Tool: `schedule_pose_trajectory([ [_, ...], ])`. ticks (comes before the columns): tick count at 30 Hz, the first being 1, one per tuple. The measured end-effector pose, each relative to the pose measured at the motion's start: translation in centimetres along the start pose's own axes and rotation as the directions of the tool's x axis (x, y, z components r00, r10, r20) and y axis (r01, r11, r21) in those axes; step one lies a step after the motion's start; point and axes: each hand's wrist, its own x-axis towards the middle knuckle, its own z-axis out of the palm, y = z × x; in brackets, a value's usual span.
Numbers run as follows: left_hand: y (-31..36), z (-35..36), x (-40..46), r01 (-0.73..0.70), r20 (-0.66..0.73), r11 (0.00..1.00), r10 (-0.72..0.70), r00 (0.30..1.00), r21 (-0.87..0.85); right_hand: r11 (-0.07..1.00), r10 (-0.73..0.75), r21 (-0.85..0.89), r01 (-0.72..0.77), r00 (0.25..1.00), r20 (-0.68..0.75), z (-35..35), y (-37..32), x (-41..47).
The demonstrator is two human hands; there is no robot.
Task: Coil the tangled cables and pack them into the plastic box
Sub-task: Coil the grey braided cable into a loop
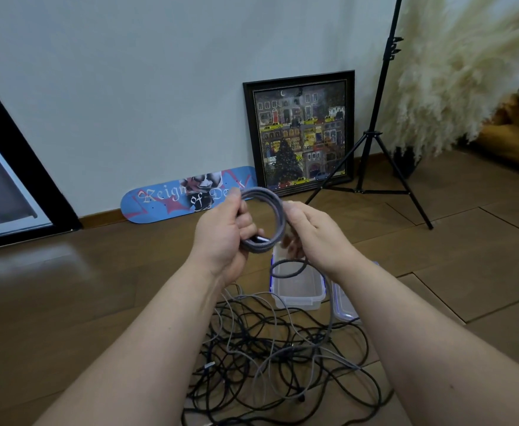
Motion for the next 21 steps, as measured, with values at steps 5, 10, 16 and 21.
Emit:
schedule_pose_trajectory([
  [5, 0.3, -0.9, 0.7, -0.098, -0.123, 0.992, 0.087, 0.989, -0.082, 0.977, 0.210, -0.065, -0.204, 0.971, 0.111, -1.1, 0.3, -0.2],
  [10, 0.5, -1.0, 0.9, -0.134, -0.133, 0.988, 0.124, 0.983, -0.071, 0.925, 0.268, -0.323, -0.202, 0.948, 0.175, -1.3, 0.7, -0.7],
  [16, 1.1, -2.3, 1.2, -0.199, -0.153, 0.980, 0.197, 0.968, 0.004, 0.831, 0.194, -0.539, -0.137, 0.980, 0.050, -1.5, 0.7, -0.6],
  [21, 1.8, -3.4, 1.2, -0.196, -0.061, 0.979, 0.200, 0.978, 0.055, 0.960, 0.248, -0.098, -0.263, 0.958, -0.145, -2.3, 0.0, -0.2],
])
